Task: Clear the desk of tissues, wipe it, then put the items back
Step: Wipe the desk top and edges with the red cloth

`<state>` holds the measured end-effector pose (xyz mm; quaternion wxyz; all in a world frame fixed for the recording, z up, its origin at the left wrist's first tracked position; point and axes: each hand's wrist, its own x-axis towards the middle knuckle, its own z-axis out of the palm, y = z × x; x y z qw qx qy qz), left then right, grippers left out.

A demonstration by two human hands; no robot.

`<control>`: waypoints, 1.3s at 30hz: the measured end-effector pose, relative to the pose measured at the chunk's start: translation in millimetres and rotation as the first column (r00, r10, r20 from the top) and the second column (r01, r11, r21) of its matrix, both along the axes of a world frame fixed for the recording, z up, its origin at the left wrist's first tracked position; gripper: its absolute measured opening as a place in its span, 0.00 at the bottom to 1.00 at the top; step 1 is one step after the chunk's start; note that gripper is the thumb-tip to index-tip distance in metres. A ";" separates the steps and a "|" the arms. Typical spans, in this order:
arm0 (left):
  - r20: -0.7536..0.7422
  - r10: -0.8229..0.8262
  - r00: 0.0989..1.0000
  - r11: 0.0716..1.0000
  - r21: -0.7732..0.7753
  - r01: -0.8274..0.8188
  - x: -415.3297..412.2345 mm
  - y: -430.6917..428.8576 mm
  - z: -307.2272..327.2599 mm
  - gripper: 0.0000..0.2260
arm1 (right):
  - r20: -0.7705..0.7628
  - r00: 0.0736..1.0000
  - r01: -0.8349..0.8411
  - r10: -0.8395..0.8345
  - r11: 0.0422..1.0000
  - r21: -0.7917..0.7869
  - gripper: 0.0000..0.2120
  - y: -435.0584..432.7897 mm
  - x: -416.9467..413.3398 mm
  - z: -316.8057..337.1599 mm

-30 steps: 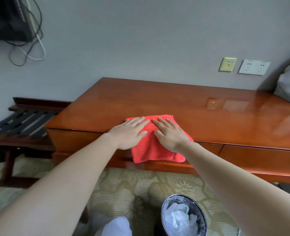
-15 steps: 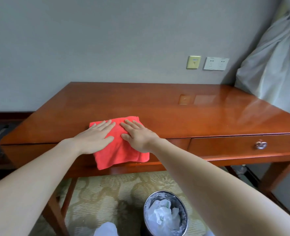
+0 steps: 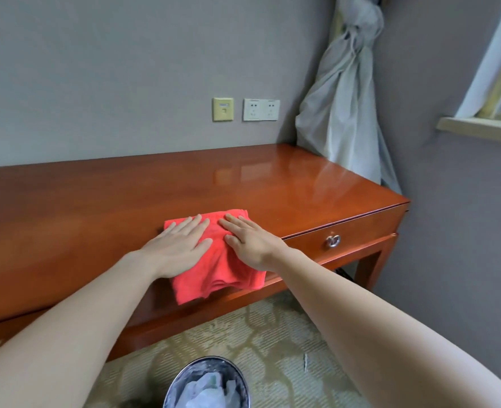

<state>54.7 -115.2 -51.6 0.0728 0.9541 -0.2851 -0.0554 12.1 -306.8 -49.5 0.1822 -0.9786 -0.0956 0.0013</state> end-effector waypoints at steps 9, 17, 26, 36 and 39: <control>0.011 -0.171 0.985 0.985 -0.020 0.171 50.7 -153.9 0.4 0.28 | 0.011 0.982 0.190 -0.190 0.982 0.004 0.24 -139.8 19.1 -0.6; 0.037 -0.195 0.980 0.981 0.017 0.194 106.3 -195.3 6.4 0.27 | 0.016 0.973 0.232 -0.232 0.972 -0.021 0.24 -179.8 82.5 -0.8; 0.045 -0.153 0.987 0.988 0.005 0.153 227.3 -201.9 2.6 0.26 | 0.020 0.980 0.199 -0.199 0.980 -0.023 0.24 -188.6 204.7 -2.1; 0.045 -0.129 0.991 0.992 0.002 0.129 347.7 -221.5 9.3 0.27 | 0.017 0.981 0.192 -0.192 0.981 -0.006 0.24 -208.0 325.5 7.3; 0.036 -0.145 0.989 0.989 0.003 0.145 379.5 -229.6 12.1 0.27 | 0.009 0.977 0.212 -0.212 0.977 -0.005 0.24 -214.5 353.7 9.0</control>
